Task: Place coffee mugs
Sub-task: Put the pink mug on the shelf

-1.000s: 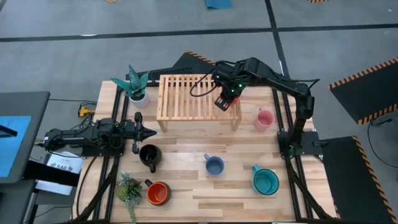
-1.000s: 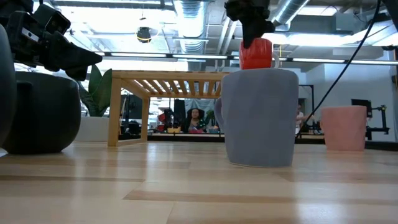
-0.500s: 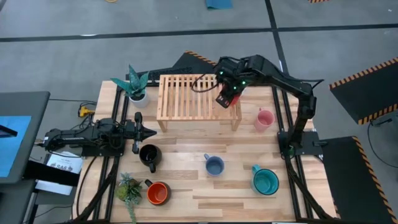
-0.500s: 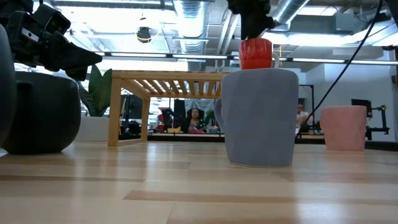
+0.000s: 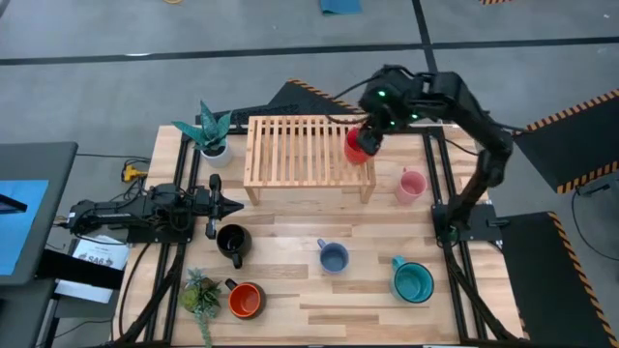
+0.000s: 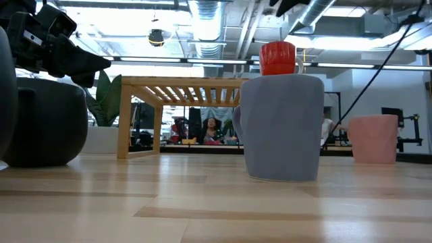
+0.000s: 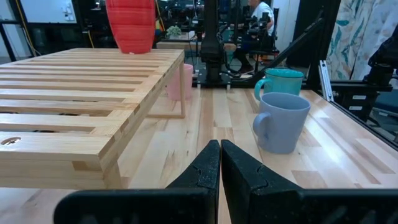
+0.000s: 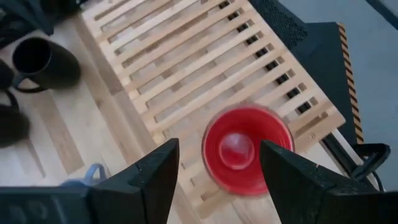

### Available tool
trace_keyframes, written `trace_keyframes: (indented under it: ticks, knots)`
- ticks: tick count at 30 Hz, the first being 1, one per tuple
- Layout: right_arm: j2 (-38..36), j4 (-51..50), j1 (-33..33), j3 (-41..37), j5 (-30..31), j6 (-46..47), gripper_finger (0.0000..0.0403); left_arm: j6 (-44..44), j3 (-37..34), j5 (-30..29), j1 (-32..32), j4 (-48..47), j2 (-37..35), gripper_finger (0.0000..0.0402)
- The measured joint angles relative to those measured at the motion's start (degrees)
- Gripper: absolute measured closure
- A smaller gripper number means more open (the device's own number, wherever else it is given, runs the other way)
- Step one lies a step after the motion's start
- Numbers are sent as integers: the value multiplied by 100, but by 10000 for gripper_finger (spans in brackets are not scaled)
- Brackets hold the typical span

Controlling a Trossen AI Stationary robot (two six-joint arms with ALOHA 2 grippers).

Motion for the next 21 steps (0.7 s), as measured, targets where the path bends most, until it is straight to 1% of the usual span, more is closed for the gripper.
trace_keyframes:
  ticks: [3, 6, 9, 16, 19, 21]
  knots:
    - [-414, 188, 52, -404, 5, 33, 154, -2, 1, 0, 1, 0, 1, 402]
    - [-950, 462, 73, -984, 53, 97, 154, -1, 0, 0, 0, -1, 0, 401]
    - [-1497, 1036, 73, -1745, 161, 245, 154, -1, 0, 1, 1, 0, 1, 402]
    - [-2728, 2506, -45, -3488, 171, 545, 154, -2, 1, 0, 1, 0, 0, 401]
    - [-3096, 2939, -170, -3976, 205, 712, 154, -2, 0, 0, 0, -2, 0, 401]
    - [-3281, 3131, -268, -4212, 331, 795, 154, -2, 1, 2, 1, 0, 2, 401]
